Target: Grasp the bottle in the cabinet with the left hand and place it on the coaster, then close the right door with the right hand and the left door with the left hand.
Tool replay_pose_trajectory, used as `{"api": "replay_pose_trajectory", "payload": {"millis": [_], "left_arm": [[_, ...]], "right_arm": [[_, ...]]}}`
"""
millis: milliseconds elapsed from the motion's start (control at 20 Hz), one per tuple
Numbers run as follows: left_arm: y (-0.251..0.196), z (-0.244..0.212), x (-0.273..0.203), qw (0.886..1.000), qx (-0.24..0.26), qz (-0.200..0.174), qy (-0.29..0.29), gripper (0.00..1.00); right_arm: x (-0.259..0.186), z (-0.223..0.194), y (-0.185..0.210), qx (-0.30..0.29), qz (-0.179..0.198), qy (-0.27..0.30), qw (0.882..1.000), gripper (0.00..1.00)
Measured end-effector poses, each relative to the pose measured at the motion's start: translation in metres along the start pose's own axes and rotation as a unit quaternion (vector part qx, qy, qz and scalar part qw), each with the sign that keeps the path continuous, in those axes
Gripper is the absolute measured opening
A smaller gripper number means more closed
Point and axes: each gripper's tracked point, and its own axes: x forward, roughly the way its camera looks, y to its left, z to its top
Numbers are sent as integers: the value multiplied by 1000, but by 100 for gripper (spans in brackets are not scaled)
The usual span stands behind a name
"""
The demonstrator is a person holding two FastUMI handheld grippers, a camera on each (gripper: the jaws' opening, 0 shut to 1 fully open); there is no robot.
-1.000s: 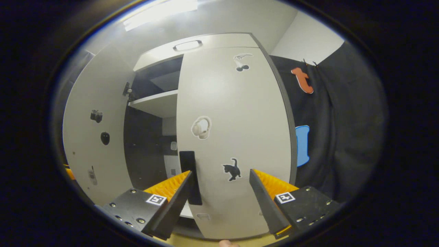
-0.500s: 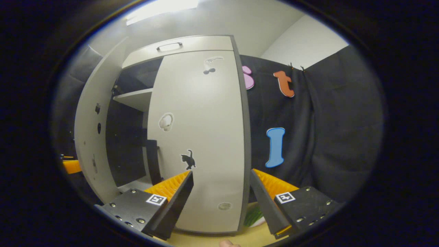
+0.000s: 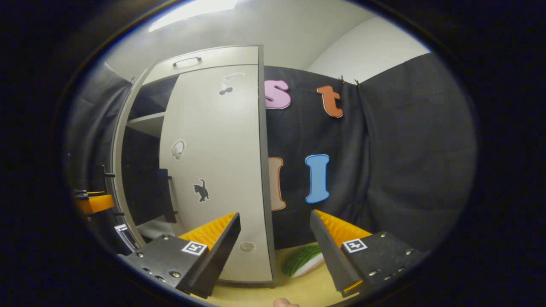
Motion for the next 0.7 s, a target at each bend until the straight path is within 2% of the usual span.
{"api": "replay_pose_trajectory", "payload": {"millis": [50, 400, 700], "left_arm": [[-2, -1, 4, 1000, -2, 0, 0, 98], [-8, -3, 24, 1000, -1, 5, 10, 99], [-9, -13, 41, 1000, -2, 8, 25, 99]], "right_arm": [[-2, -1, -5, 1, -3, 1, 1000, 97], [-15, -2, -33, 9, -20, 6, 1000, 100], [-20, -5, -46, -2, -29, 8, 1000, 97]]}}
